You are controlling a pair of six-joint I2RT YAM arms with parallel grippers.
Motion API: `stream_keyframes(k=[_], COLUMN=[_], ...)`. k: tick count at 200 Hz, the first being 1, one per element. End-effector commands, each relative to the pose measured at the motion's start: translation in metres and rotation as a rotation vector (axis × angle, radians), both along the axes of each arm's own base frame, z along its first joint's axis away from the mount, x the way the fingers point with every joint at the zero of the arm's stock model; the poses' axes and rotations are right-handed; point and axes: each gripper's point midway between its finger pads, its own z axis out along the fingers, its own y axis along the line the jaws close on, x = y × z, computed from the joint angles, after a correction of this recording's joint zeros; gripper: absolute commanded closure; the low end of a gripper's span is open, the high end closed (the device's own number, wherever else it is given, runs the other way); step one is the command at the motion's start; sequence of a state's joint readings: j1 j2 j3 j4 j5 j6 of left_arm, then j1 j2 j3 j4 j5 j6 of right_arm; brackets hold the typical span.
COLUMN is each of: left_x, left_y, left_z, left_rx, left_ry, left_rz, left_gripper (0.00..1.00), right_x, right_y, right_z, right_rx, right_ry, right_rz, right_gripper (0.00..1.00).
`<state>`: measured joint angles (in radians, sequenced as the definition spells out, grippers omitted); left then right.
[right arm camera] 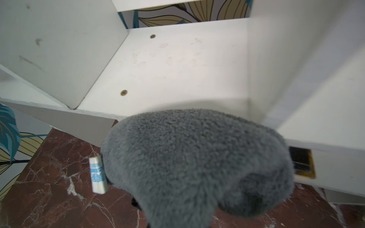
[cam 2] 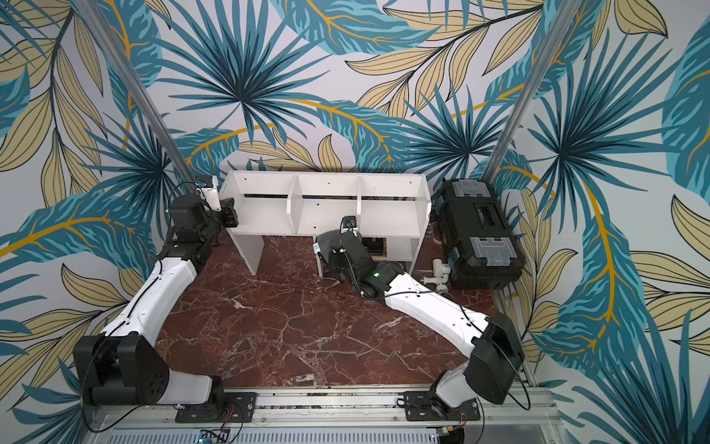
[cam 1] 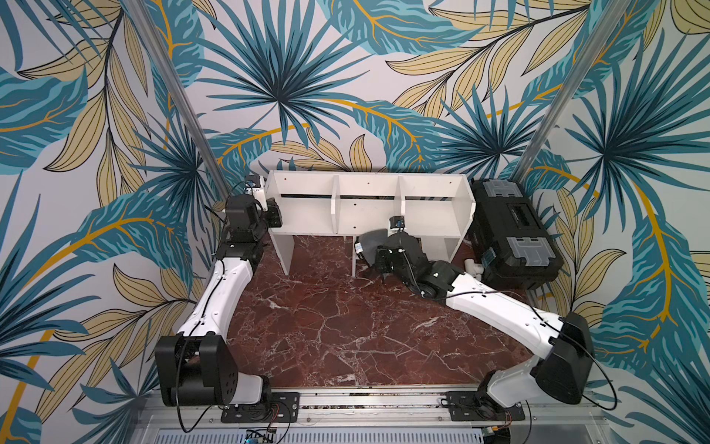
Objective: Wipe the bookshelf clean with a cloth
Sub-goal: Wipe the dust from the shelf.
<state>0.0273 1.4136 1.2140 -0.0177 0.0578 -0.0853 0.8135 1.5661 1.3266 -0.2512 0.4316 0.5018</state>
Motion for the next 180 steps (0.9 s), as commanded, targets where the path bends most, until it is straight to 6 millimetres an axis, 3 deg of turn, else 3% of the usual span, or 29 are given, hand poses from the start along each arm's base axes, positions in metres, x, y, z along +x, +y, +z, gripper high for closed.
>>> stream_keyframes(k=[1, 32, 63, 81, 105, 135, 165, 167, 180], left_x=[-0.006, -0.006, -0.006, -0.005, -0.005, -0.005, -0.006, -0.006, -0.006], left_y=[-0.009, -0.009, -0.009, -0.009, -0.009, -0.009, -0.009, -0.008, -0.008], left_z=[-0.026, -0.027, -0.027, -0.028, -0.028, -0.029, -0.027, -0.027, -0.028], left_rx=[-0.146, -0.150, -0.148, -0.149, -0.149, -0.149, -0.145, -0.146, -0.148], left_ry=[0.074, 0.076, 0.076, 0.076, 0.077, 0.078, 0.075, 0.075, 0.076], left_rz=[-0.028, -0.030, -0.030, -0.030, -0.026, -0.028, -0.026, -0.025, -0.024], left_gripper=[1.00, 1.00, 1.00, 1.00, 1.00, 1.00, 1.00, 1.00, 1.00], right_x=[0.008, -0.001, -0.012, -0.014, -0.010, 0.001, 0.002, 0.006, 0.006], right_y=[0.034, 0.063, 0.060, 0.060, 0.066, 0.052, 0.011, -0.002, -0.032], right_z=[0.003, -0.041, -0.113, -0.137, -0.143, -0.133, -0.118, -0.120, -0.123], right_rx=[0.081, 0.046, 0.042, 0.014, 0.044, 0.076, 0.076, 0.076, 0.072], right_ry=[-0.016, 0.035, 0.118, 0.151, 0.170, 0.156, 0.119, 0.122, 0.130], right_rz=[0.036, 0.080, 0.058, 0.062, 0.095, 0.057, -0.044, -0.073, -0.138], right_gripper=[1.00, 1.00, 1.00, 1.00, 1.00, 1.00, 1.00, 1.00, 1.00])
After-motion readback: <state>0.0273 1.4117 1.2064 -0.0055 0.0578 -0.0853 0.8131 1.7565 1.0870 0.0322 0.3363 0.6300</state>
